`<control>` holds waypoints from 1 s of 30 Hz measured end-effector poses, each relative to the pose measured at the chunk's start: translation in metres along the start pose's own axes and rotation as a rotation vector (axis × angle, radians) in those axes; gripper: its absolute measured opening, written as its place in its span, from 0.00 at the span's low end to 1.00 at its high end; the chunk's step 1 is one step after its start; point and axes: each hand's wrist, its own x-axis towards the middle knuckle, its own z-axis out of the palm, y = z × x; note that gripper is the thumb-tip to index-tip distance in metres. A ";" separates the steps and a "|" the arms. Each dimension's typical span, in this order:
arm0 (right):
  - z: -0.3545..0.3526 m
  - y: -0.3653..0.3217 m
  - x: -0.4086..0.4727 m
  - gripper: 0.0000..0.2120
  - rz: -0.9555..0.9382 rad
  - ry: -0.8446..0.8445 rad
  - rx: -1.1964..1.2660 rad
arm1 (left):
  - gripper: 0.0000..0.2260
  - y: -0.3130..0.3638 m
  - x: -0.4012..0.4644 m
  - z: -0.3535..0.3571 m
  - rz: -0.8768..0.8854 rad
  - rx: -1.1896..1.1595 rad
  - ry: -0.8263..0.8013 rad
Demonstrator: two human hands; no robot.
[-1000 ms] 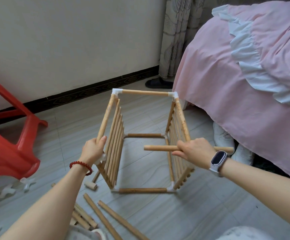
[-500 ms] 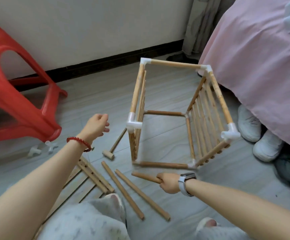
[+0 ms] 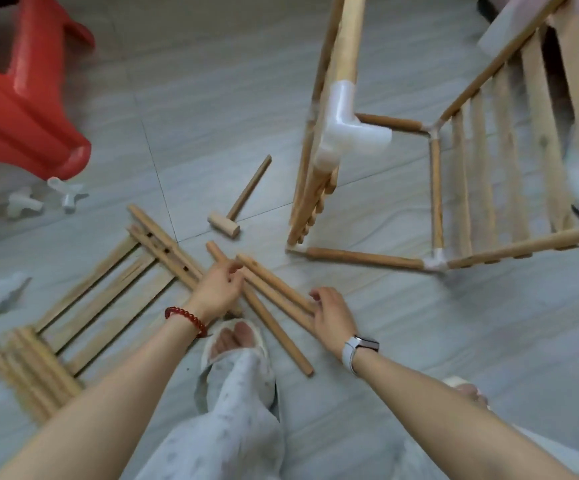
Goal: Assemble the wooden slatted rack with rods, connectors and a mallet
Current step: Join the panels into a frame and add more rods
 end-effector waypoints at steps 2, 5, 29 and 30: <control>0.000 0.017 -0.026 0.11 -0.027 0.047 -0.093 | 0.18 -0.008 -0.001 0.011 0.051 0.090 -0.029; 0.000 0.042 -0.053 0.13 -0.068 -0.078 -0.284 | 0.26 -0.017 0.000 0.022 0.094 0.233 -0.113; -0.271 -0.031 -0.105 0.08 -0.077 -0.148 -0.582 | 0.16 0.202 -0.100 -0.109 0.405 -0.091 0.301; -0.283 -0.031 -0.114 0.08 -0.081 -0.099 -0.570 | 0.16 0.214 -0.107 -0.109 0.426 -0.067 0.288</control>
